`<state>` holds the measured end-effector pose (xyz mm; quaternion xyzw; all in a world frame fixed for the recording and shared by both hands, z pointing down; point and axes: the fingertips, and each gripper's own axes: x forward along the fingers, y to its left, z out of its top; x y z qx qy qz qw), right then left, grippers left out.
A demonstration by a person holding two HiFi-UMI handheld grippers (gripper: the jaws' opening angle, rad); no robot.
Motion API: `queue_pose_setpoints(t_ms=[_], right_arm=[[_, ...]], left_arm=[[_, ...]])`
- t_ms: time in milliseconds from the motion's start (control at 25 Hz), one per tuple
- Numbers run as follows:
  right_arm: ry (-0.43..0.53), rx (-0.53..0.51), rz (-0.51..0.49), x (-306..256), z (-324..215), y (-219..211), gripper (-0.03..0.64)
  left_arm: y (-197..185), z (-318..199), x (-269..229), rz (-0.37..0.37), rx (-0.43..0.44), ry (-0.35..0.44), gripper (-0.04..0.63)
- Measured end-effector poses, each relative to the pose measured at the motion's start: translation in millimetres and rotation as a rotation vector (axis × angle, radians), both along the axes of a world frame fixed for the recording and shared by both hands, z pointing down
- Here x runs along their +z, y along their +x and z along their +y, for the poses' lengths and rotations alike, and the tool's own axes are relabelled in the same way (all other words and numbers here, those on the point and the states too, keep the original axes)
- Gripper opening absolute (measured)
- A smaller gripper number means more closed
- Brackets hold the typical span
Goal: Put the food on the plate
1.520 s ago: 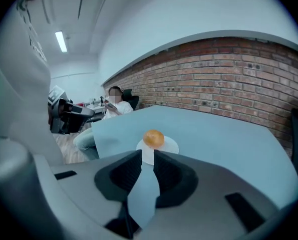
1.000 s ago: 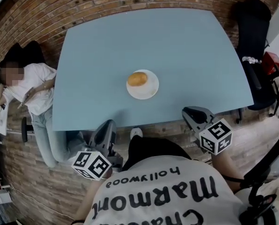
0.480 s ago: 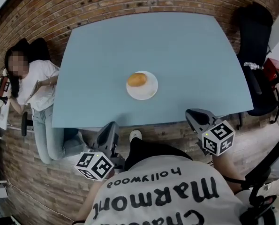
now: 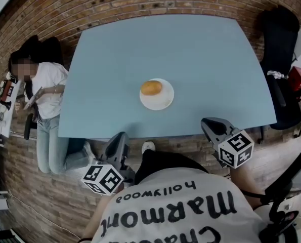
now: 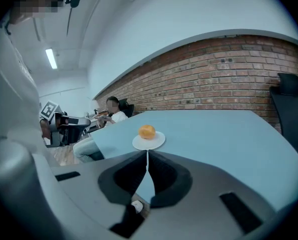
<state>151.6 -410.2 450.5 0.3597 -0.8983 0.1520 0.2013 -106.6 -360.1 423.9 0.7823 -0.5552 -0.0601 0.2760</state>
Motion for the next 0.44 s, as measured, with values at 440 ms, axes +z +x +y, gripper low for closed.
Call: queue_pose_setpoints(t_ms=[440], right_arm=[[-0.010, -0.004, 0.008, 3.6, -6.9, -2.8, 0.018]], left_arm=[[-3.8, -8.5, 0.3, -0.005, 0.003, -0.004, 0.011]])
